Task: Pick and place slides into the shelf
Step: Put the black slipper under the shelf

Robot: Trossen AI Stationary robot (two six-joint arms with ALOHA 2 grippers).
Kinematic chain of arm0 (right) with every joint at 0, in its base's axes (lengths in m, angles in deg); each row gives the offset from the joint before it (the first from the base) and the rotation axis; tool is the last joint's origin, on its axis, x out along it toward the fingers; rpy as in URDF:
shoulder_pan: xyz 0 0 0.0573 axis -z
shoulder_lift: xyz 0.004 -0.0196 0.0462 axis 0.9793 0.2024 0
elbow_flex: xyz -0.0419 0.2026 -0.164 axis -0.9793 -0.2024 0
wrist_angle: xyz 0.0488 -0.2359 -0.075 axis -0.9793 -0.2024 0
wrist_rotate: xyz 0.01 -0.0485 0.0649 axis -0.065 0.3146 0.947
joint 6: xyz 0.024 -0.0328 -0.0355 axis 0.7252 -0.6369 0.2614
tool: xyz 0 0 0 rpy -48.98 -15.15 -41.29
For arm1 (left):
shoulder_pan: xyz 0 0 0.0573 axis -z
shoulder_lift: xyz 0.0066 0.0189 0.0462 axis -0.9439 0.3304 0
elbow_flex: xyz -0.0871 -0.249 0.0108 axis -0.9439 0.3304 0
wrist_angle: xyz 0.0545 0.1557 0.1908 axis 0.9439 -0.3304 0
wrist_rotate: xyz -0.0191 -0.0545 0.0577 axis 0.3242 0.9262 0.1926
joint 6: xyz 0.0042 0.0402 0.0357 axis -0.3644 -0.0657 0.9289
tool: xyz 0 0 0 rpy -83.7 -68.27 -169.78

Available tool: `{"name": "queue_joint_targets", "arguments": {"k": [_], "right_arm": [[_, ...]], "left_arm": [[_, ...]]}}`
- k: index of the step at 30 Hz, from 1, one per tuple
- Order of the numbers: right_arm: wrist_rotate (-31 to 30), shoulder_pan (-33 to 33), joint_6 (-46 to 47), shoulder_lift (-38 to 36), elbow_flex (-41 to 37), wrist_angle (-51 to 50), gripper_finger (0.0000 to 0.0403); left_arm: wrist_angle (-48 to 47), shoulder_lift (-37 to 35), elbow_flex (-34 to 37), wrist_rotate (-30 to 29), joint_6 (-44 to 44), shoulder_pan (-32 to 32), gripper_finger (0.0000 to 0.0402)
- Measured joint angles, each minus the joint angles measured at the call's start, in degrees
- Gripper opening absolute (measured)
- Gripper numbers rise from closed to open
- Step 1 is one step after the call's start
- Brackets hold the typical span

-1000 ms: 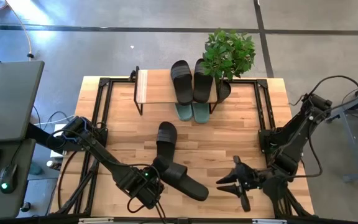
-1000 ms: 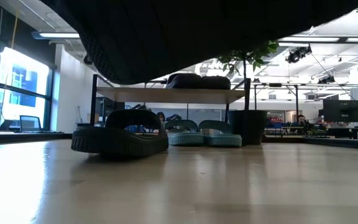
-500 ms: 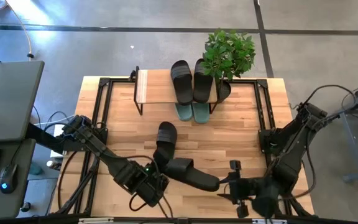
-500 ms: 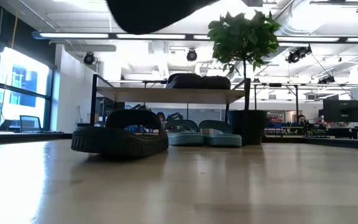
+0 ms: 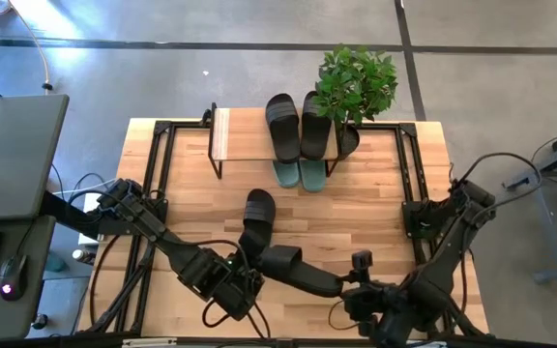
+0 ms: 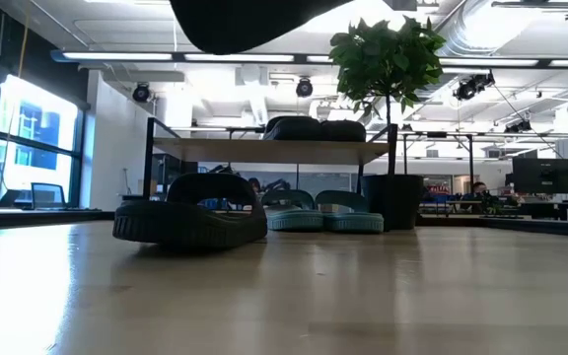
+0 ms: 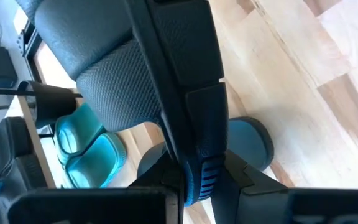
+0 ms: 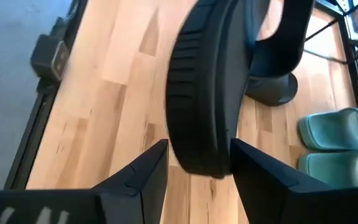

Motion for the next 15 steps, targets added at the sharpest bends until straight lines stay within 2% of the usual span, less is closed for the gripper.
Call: {"name": "queue_joint_targets", "arguments": {"k": [7,15], "right_arm": [[-2.69,0.56,-0.41,0.11,0.03,2.39,0.0163],[-2.26,2.20,-1.93,0.15,0.03,5.36,0.0163]], "left_arm": [[0.14,0.02,0.00,0.18,0.02,0.02,0.0032],[0.25,0.04,0.00,0.26,0.04,0.02,0.0032]]}}
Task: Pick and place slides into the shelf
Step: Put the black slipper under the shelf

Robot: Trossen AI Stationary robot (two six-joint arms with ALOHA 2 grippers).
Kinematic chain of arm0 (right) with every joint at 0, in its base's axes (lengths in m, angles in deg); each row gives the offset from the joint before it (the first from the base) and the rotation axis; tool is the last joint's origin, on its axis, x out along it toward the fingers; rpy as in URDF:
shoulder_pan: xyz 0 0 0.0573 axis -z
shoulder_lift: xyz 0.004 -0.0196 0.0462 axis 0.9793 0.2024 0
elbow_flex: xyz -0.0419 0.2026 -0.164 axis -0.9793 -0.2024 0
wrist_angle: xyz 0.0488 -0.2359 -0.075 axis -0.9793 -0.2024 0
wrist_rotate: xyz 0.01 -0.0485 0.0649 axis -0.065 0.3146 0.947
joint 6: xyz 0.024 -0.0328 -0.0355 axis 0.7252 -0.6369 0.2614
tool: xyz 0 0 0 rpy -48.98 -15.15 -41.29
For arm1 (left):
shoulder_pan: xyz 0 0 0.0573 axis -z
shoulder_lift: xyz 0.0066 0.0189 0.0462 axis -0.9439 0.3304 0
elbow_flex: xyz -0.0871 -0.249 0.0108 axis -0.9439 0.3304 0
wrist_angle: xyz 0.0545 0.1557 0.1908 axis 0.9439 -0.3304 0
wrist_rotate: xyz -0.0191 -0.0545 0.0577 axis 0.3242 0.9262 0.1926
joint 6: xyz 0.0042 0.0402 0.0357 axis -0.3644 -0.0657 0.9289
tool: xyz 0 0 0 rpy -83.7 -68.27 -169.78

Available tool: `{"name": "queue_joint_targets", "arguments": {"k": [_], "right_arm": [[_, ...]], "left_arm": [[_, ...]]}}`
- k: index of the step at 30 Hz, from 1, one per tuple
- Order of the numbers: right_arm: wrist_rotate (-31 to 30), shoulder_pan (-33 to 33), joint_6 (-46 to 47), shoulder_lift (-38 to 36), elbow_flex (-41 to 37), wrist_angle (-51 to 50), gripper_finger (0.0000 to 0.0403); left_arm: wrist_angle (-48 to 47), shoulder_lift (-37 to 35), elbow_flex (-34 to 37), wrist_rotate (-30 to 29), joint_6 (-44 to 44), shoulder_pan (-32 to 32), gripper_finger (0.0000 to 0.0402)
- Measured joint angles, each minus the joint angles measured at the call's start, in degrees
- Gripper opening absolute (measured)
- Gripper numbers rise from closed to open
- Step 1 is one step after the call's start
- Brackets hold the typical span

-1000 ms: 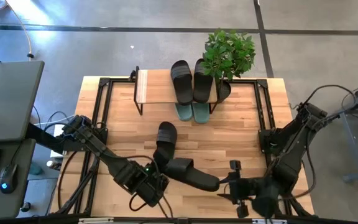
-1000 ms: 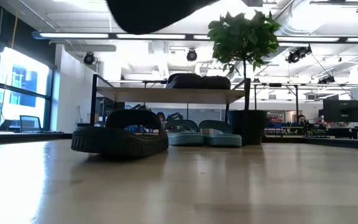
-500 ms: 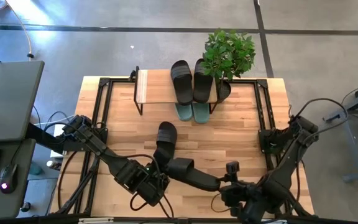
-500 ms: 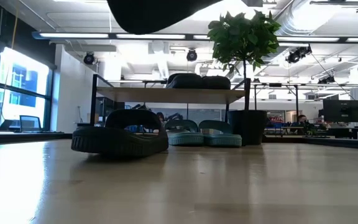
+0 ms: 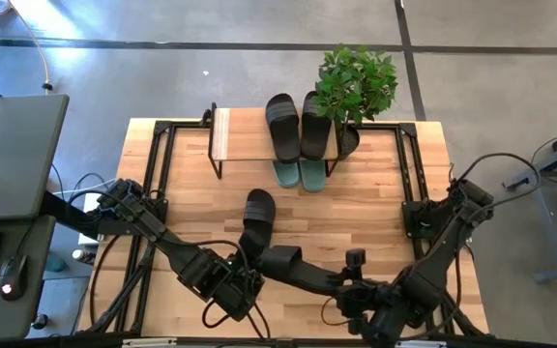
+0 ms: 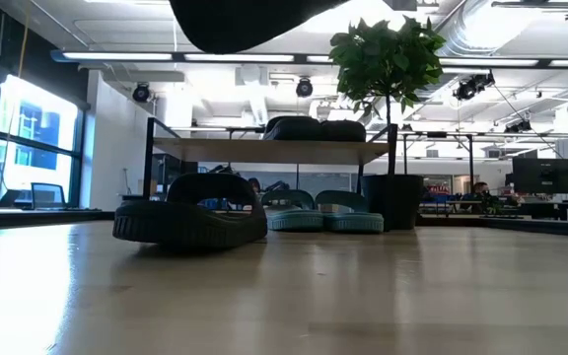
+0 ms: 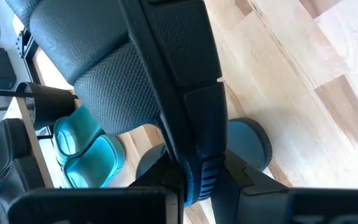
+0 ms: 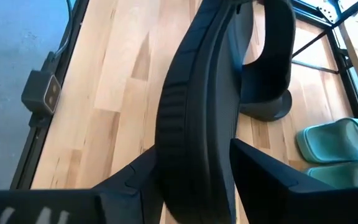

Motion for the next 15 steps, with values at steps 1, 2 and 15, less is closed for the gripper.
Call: {"name": "queue_joint_targets", "arguments": {"k": [1,2,15], "right_arm": [[0.07,0.28,-0.57,0.00,0.00,0.53,0.0163],[0.25,0.45,-0.89,0.00,0.00,0.92,0.0163],[2.47,1.75,0.24,0.09,0.00,0.63,0.0053]], "left_arm": [[0.07,0.00,0.00,0.17,-0.02,0.00,0.0032],[0.10,0.00,0.00,0.27,0.00,0.00,0.0032],[0.16,0.02,0.00,0.09,-3.28,0.00,0.0040]]}}
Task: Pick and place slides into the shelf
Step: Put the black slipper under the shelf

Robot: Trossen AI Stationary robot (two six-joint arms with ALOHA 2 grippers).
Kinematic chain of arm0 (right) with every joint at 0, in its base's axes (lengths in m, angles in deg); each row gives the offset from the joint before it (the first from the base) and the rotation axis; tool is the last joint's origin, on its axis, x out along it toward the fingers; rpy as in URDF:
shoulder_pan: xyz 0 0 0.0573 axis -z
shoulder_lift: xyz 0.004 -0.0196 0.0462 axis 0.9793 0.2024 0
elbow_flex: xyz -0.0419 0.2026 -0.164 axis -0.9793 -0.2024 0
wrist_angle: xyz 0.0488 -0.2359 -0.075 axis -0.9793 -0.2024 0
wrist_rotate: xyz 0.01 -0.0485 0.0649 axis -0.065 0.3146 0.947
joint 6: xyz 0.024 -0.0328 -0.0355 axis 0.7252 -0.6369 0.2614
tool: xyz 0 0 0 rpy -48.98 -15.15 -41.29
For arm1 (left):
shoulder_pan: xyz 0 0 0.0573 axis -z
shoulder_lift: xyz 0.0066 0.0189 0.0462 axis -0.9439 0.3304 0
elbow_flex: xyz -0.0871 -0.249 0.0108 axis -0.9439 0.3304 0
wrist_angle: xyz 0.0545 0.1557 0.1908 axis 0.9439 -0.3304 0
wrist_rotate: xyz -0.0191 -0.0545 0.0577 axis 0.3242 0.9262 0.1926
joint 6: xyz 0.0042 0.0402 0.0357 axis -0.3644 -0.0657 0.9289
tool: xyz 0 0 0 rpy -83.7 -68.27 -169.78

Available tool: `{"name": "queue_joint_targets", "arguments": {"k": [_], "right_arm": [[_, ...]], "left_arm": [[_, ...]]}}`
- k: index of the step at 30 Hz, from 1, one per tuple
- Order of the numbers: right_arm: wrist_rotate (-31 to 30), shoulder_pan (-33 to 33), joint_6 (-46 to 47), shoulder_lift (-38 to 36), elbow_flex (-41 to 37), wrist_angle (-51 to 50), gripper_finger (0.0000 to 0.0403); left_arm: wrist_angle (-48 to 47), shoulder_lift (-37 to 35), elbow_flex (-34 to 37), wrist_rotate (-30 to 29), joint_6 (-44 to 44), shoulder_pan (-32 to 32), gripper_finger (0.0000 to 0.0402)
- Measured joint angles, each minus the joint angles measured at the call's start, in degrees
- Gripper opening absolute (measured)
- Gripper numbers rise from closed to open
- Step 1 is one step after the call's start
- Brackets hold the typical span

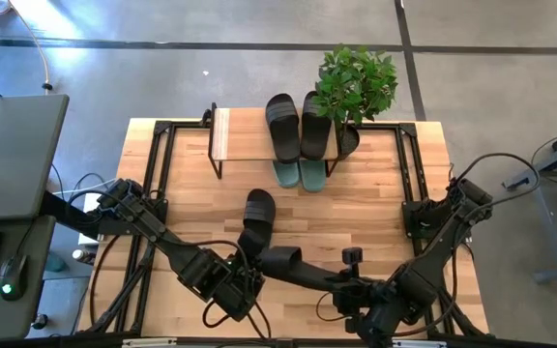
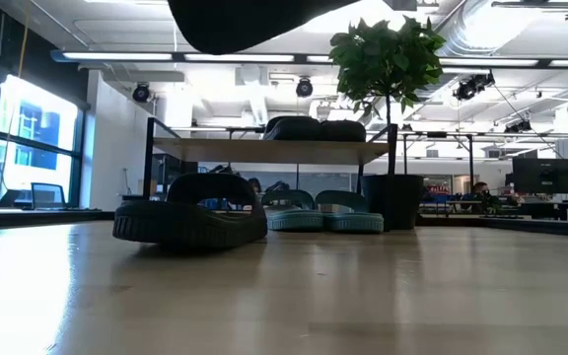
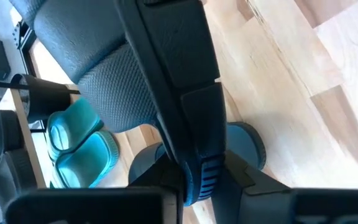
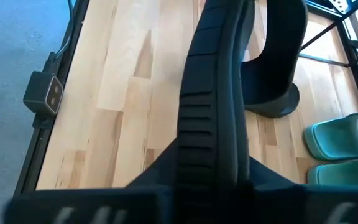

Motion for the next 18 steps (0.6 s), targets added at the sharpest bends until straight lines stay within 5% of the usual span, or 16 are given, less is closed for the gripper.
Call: {"name": "queue_joint_targets", "arguments": {"k": [9,18], "right_arm": [[-1.92,0.02,0.58,0.02,0.00,-0.68,0.0038],[-4.12,0.07,12.96,0.04,1.26,-14.51,0.0038]], "left_arm": [[-1.48,0.07,-2.63,1.21,-1.66,0.49,0.0123],[-13.41,0.02,-19.24,3.86,-14.15,0.39,0.0143]]}}
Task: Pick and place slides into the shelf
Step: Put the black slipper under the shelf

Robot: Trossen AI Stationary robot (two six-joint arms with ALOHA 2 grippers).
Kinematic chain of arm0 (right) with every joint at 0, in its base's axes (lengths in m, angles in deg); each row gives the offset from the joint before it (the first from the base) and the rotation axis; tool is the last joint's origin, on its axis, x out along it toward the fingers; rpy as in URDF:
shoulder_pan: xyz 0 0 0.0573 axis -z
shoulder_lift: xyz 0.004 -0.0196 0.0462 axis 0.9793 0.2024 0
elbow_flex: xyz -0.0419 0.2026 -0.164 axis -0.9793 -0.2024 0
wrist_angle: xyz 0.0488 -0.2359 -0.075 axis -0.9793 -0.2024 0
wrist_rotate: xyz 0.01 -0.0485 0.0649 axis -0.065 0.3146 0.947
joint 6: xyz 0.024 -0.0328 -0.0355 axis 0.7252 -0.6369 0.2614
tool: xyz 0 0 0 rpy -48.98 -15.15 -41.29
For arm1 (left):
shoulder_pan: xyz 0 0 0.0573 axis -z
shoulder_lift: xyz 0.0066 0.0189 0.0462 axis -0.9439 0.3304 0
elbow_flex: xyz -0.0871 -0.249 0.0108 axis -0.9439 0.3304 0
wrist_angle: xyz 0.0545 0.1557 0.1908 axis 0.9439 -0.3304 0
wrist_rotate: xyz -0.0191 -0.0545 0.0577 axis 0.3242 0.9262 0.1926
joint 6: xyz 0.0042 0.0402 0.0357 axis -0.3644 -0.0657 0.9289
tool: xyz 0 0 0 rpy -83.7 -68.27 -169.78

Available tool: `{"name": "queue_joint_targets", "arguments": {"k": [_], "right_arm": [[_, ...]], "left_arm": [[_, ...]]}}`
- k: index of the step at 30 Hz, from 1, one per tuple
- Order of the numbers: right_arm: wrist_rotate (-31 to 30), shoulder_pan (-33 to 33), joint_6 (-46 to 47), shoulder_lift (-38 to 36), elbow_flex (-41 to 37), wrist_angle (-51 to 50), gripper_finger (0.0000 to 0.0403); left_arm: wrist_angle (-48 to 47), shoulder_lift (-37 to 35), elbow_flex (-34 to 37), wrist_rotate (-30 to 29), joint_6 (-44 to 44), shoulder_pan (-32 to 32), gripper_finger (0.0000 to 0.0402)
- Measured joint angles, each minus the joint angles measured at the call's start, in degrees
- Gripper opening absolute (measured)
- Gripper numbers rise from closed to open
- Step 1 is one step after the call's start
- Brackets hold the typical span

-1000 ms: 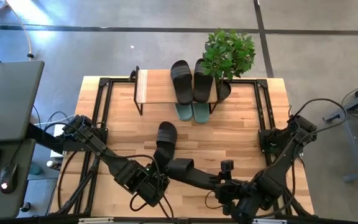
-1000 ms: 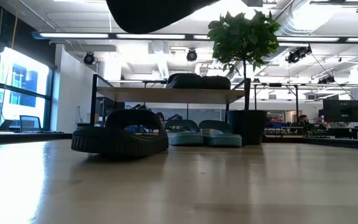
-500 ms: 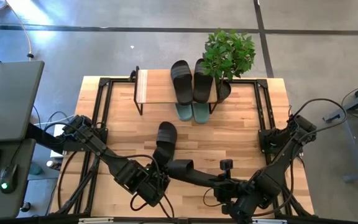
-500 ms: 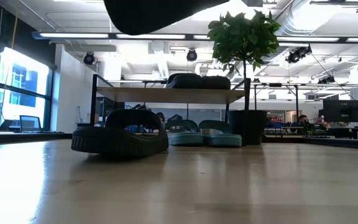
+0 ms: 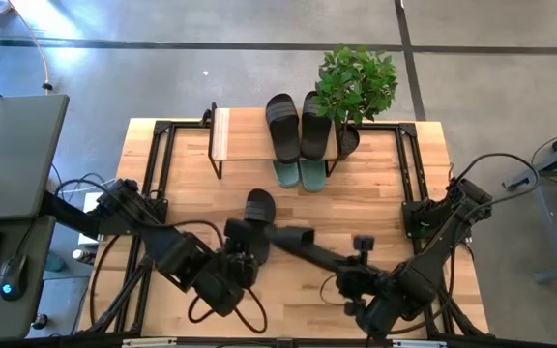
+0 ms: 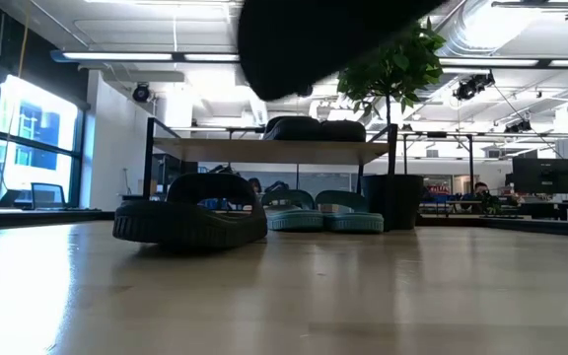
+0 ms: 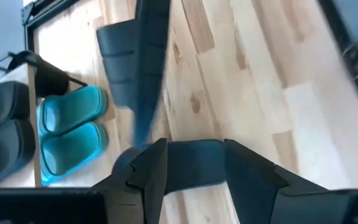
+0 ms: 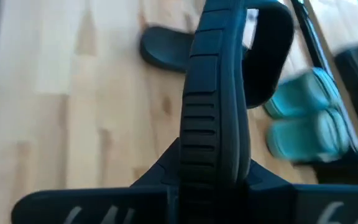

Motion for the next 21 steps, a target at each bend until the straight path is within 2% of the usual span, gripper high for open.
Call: {"name": "queue_joint_targets", "arguments": {"k": [6,13,21], "right_arm": [[2.97,0.92,9.29,2.38,4.40,-14.69,0.0037],[12.49,4.72,7.95,8.80,4.43,-14.15,0.0037],[12.21,9.25,3.98,19.82,6.56,-14.03,0.0037]], "left_arm": [[-4.29,-0.04,-6.44,0.29,-3.18,0.45,0.0128],[-5.67,0.00,-7.21,3.20,-3.68,0.48,0.0109],[-5.61,0.00,-7.21,3.93,-3.68,0.45,0.0092]]}}
